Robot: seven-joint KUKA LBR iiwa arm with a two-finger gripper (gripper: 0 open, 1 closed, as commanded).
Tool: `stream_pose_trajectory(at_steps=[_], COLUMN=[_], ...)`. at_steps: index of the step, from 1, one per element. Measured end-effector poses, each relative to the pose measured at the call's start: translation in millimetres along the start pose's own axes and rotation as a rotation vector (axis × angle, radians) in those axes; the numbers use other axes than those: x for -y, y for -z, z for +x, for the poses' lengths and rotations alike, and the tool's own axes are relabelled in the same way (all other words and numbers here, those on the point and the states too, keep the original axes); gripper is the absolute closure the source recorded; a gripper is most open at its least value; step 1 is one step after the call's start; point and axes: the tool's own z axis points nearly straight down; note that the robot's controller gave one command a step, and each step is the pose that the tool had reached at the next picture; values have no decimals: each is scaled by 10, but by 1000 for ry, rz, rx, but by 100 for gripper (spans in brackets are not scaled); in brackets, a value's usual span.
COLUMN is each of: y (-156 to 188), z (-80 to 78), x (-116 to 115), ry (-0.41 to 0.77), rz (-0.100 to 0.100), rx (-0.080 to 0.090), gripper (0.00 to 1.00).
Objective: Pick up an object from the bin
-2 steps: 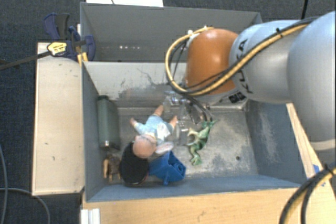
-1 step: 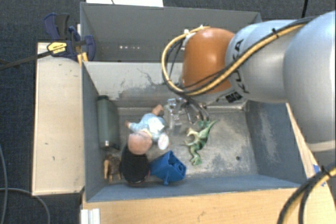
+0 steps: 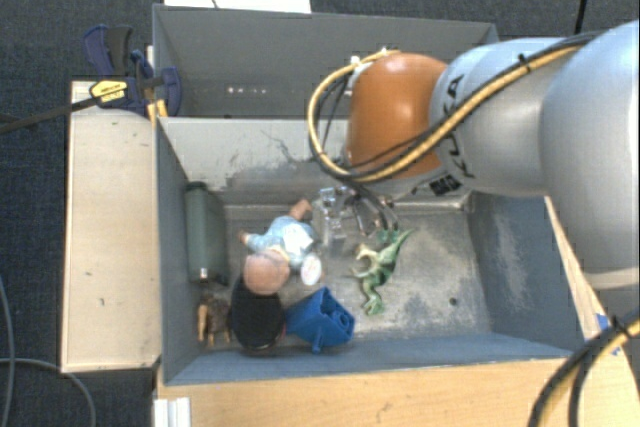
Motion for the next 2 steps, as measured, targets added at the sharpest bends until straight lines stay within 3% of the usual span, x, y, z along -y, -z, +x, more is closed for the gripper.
stream_pose_trajectory(at_steps=[1, 2], y=[-155, 62], z=[13, -21], x=[33, 481], ry=[118, 238], rz=[-1, -2], rx=[1, -5], gripper=[100, 100])
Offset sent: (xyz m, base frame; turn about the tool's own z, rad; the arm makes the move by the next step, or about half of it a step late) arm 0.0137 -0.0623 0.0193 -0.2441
